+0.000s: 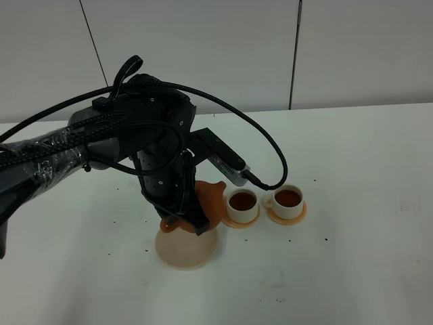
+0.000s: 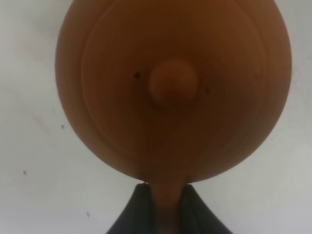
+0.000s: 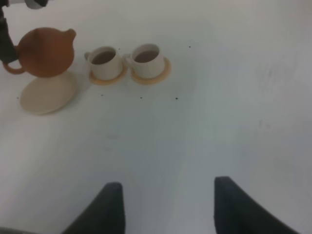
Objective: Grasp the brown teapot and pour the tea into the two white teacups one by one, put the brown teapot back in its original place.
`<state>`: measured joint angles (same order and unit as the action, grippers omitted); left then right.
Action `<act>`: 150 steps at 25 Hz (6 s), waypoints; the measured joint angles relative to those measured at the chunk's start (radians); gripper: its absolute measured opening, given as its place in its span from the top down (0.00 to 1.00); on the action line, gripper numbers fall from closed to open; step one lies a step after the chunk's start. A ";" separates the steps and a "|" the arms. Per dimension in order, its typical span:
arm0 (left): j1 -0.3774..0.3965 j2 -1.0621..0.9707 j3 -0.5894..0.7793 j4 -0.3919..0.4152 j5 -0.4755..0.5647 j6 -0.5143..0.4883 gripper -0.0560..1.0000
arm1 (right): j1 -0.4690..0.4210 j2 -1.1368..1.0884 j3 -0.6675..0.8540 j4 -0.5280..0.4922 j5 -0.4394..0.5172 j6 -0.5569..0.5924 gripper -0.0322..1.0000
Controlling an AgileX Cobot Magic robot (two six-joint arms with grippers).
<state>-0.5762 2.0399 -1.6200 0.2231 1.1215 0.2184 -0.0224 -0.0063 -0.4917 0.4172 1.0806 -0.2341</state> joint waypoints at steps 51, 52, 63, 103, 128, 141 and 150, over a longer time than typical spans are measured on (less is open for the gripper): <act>0.002 -0.075 0.357 0.072 -0.316 -0.201 0.79 | 0.000 0.000 0.000 0.002 -0.002 0.000 0.57; 0.002 -0.075 0.357 0.073 -0.320 -0.199 0.79 | 0.000 0.000 0.000 0.002 -0.002 0.000 0.57; 0.002 -0.097 0.357 0.070 -0.336 -0.195 0.50 | 0.000 0.000 0.000 0.002 -0.003 -0.001 0.57; 0.736 -0.816 0.770 -0.137 0.051 -0.130 0.62 | 0.000 0.000 0.000 0.003 -0.006 -0.001 0.57; 0.742 -1.717 1.107 -0.253 -0.079 -0.136 0.62 | 0.000 0.000 0.000 0.003 -0.006 0.000 0.57; 0.655 -1.873 1.110 -0.256 -0.078 -0.140 0.59 | 0.000 0.000 0.000 0.003 -0.006 0.000 0.57; 0.593 -1.896 1.114 -0.256 -0.078 -0.143 0.54 | 0.000 0.000 0.000 0.003 -0.006 0.000 0.57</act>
<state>0.0168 0.1435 -0.5056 -0.0327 1.0433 0.0754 -0.0224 -0.0063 -0.4917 0.4201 1.0746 -0.2341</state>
